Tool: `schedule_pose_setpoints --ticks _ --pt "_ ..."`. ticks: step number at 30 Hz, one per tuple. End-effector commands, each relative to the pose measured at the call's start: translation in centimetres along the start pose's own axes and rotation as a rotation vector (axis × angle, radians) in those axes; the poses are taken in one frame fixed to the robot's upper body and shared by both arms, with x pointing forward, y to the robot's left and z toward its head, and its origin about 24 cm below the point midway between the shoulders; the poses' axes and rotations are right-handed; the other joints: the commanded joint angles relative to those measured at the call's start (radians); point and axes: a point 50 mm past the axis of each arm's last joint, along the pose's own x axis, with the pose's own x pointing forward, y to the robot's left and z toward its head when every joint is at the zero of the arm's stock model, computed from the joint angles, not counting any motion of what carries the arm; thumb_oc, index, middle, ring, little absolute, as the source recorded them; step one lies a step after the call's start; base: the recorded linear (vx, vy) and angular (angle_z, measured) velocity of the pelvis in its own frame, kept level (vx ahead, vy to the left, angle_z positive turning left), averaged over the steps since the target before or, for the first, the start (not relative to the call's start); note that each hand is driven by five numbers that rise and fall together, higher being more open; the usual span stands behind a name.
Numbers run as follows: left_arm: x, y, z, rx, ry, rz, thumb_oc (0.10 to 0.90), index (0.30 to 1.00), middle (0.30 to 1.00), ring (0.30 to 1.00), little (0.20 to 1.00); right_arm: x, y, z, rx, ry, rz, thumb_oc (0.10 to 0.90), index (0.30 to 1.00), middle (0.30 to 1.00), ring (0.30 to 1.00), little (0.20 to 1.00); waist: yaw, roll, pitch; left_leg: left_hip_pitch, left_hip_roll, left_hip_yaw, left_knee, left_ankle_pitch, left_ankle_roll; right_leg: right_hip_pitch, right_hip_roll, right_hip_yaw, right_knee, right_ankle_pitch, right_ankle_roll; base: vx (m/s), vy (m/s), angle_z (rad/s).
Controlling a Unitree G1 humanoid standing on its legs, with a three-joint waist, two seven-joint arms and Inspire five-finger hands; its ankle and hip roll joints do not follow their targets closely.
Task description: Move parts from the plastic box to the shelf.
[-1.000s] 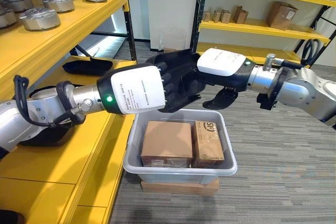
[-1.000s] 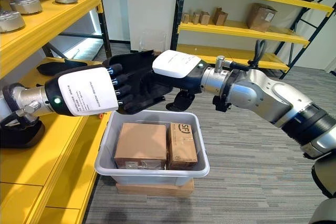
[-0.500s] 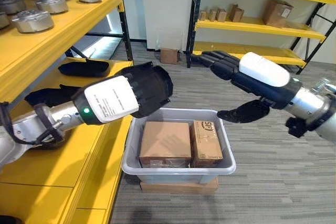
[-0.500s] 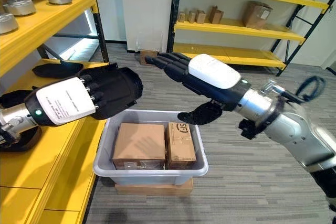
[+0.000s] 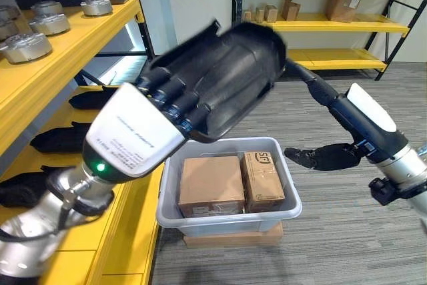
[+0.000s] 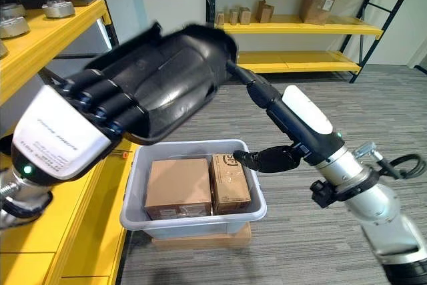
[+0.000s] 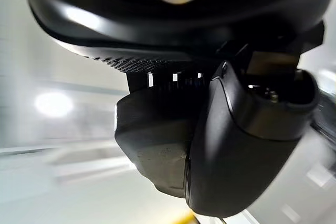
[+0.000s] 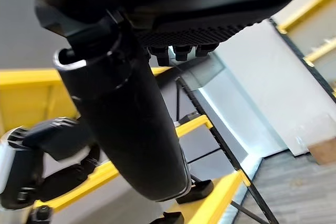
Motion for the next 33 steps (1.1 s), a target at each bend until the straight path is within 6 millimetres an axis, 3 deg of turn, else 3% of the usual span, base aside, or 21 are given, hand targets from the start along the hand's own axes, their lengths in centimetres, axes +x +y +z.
schedule_pose_setpoints --ticks 1,3,5,6,8,16,19,24,27,29,30,31,32,33 --pt "2.0 2.4 -2.6 -0.015 0.097 0.163 0.4 0.3 0.3 0.3 0.3 1.2 -2.6 2.4 -0.096 -0.144 -0.143 0.9 1.0 1.0 1.0 1.0 -0.009 -0.05 -0.035 0.048 -0.004 -0.003 -0.009 -0.084 0.026 0.021 -0.01 0.014 0.053 -0.095 0.01 -0.02 -0.062 0.03" --pt "0.7 1.4 -1.2 -0.304 0.264 0.18 0.4 0.3 0.3 0.3 0.3 0.9 -1.8 1.8 -0.046 -0.119 -0.189 0.9 1.0 1.0 1.0 1.0 -0.002 -0.05 -0.025 0.041 -0.008 -0.011 -0.009 -0.08 0.031 0.022 -0.011 0.007 0.052 -0.095 0.004 -0.02 -0.064 0.04" --pt "0.1 1.1 -1.1 -0.403 0.331 0.164 0.4 0.3 0.3 0.3 0.3 0.8 -1.4 1.7 -0.021 -0.111 -0.202 0.9 1.0 1.0 1.0 1.0 0.002 -0.048 -0.022 0.038 -0.008 -0.014 -0.009 -0.078 0.033 0.022 -0.011 0.003 0.053 -0.096 0.002 -0.02 -0.04 0.14" --pt "-0.8 1.1 -0.7 -0.599 0.422 0.18 0.4 0.3 0.3 0.3 0.3 0.6 -0.8 1.3 0.018 -0.094 -0.216 0.9 1.0 1.0 1.0 1.0 0.009 -0.044 -0.015 0.035 -0.009 -0.017 -0.009 -0.075 0.036 0.022 -0.011 -0.003 0.054 -0.095 -0.001 -0.03 -0.047 0.15" --pt "-1.8 0.9 -0.6 -0.764 0.509 0.173 0.4 0.3 0.3 0.3 0.3 0.4 -0.4 1.0 0.041 -0.073 -0.221 0.9 1.0 1.0 1.0 1.0 0.015 -0.041 -0.008 0.031 -0.01 -0.021 -0.009 -0.071 0.038 0.022 -0.012 -0.008 0.056 -0.094 -0.003 -0.03 -0.046 0.06" --pt "-6.0 0.3 -0.5 -1.144 0.724 0.045 0.4 0.3 0.3 0.3 0.3 -0.8 1.0 0.1 0.091 0.001 -0.211 0.9 1.0 1.0 1.0 1.0 0.039 -0.012 0.032 0.033 -0.004 -0.044 -0.003 -0.056 0.035 0.045 -0.007 -0.037 0.067 -0.113 -0.015 -0.01 -0.051 0.1" --pt "-8.7 -0.8 1.0 -1.358 0.894 0.006 0.4 0.3 0.3 0.3 0.3 -1.0 2.0 0.0 0.12 0.018 -0.171 0.9 1.0 1.0 1.0 1.0 0.058 0.013 0.099 0.027 0.012 -0.073 0.012 -0.032 0.035 0.026 0.001 -0.066 0.17 -0.164 -0.036 -0.1 -0.099 0.19" --pt "-8.9 -0.4 0.9 -1.336 0.901 0.002 0.4 0.3 0.3 0.3 0.3 1.0 2.2 0.8 0.14 -0.077 -0.125 0.9 1.0 1.0 1.0 1.0 0.093 0.037 0.163 -0.036 0.047 -0.101 0.034 0.019 0.022 -0.074 0.016 -0.083 0.284 -0.211 -0.063 -0.18 -0.106 0.11" --pt "-8.5 -0.4 0.8 -1.341 0.892 0.047 0.4 0.3 0.3 0.3 0.3 3.3 2.5 1.6 0.164 -0.175 -0.118 0.9 1.0 1.0 1.0 1.0 0.134 0.054 0.194 -0.128 0.061 -0.147 0.028 0.148 -0.027 -0.136 0.03 -0.121 0.286 -0.22 -0.084 -0.25 -0.106 0.12" --pt "-8.0 -0.4 0.4 -1.317 0.871 0.076 0.4 0.3 0.3 0.3 0.3 4.2 2.7 1.8 0.162 -0.198 -0.119 0.9 1.0 1.0 1.0 1.0 0.157 0.051 0.2 -0.168 0.051 -0.161 0.015 0.234 -0.045 -0.154 0.018 -0.149 0.271 -0.212 -0.084 -0.19 -0.059 0.37" --pt "-7.9 -0.4 0.2 -1.304 0.867 0.088 0.4 0.3 0.3 0.3 0.3 4.2 2.7 1.9 0.168 -0.204 -0.119 0.9 1.0 1.0 1.0 1.0 0.16 0.04 0.2 -0.189 0.042 -0.14 0.025 0.242 -0.044 -0.157 0.009 -0.165 0.256 -0.208 -0.085 -0.2 -0.147 0.51" --pt "-7.6 -0.6 0.0 -1.307 0.858 0.097 0.4 0.3 0.3 0.3 0.3 4.4 2.7 2.3 0.155 -0.221 -0.112 0.9 1.0 1.0 1.0 1.0 0.158 0.031 0.196 -0.199 0.04 -0.093 0.064 0.221 -0.03 -0.168 0.005 -0.181 0.238 -0.199 -0.091 -0.15 -0.253 1.17" --pt "-7.2 -0.6 -0.1 -1.296 0.835 0.099 0.4 0.3 0.3 0.3 0.3 4.3 2.8 2.1 0.165 -0.208 -0.114 0.9 1.0 1.0 1.0 1.0 0.151 0.02 0.177 -0.199 0.026 -0.054 0.136 0.136 -0.015 -0.179 0.0 -0.194 0.222 -0.206 -0.086 -0.16 -0.31 2.02" --pt "-6.8 -0.9 -0.3 -1.283 0.822 0.1 0.4 0.3 0.3 0.3 0.3 4.2 3.0 2.1 0.164 -0.203 -0.113 0.9 1.0 1.0 1.0 1.0 0.129 0.018 0.163 -0.177 0.028 0.03 0.236 0.041 0.011 -0.177 -0.005 -0.241 0.207 -0.199 -0.1 -0.09 -0.274 1.99"
